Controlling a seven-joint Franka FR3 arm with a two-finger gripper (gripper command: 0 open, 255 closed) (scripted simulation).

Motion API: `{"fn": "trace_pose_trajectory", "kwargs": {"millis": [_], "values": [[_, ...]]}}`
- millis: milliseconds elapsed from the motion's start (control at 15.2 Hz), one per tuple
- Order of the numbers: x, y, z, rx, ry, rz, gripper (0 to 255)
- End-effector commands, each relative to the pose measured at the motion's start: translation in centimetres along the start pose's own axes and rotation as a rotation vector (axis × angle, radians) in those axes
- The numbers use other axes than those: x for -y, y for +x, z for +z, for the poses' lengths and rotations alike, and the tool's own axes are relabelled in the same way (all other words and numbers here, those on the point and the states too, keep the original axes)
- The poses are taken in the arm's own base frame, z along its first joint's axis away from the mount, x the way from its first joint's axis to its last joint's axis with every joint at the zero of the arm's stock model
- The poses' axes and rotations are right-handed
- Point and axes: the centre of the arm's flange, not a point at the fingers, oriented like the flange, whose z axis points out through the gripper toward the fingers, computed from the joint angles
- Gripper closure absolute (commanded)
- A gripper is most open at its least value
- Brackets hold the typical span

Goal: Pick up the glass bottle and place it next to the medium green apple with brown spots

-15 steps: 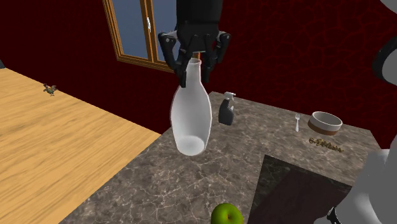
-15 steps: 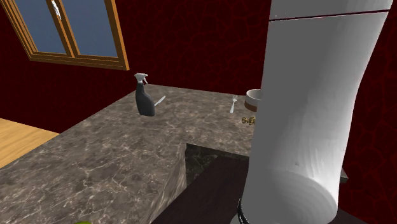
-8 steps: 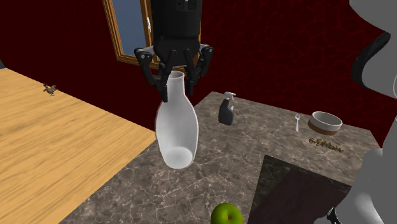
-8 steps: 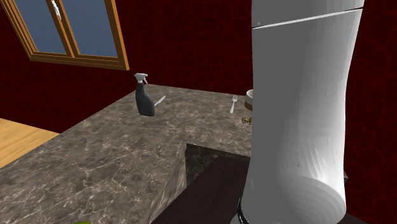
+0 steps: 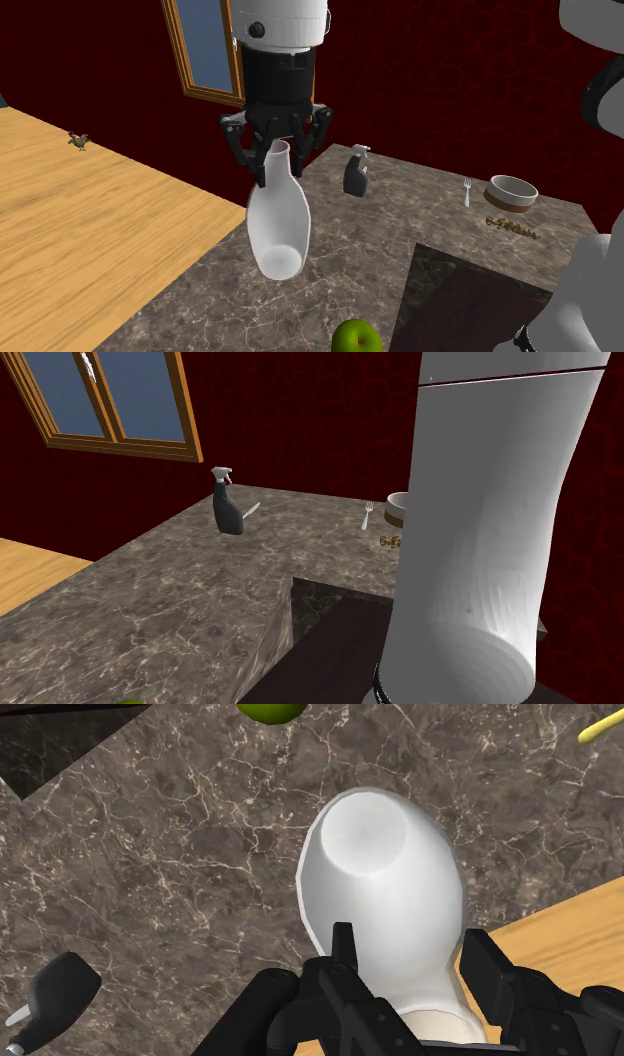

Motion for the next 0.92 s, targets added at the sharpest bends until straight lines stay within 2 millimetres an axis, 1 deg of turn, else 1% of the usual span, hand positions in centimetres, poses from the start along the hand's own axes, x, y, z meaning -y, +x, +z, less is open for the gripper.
{"fn": "trace_pose_trajectory", "kwargs": {"millis": [0, 858], "values": [[0.0, -0.2, 1.0, -0.001, 0.001, 0.0, 255], [-0.1, -1.0, 7.8, -0.001, 0.001, 0.0, 255]]}}
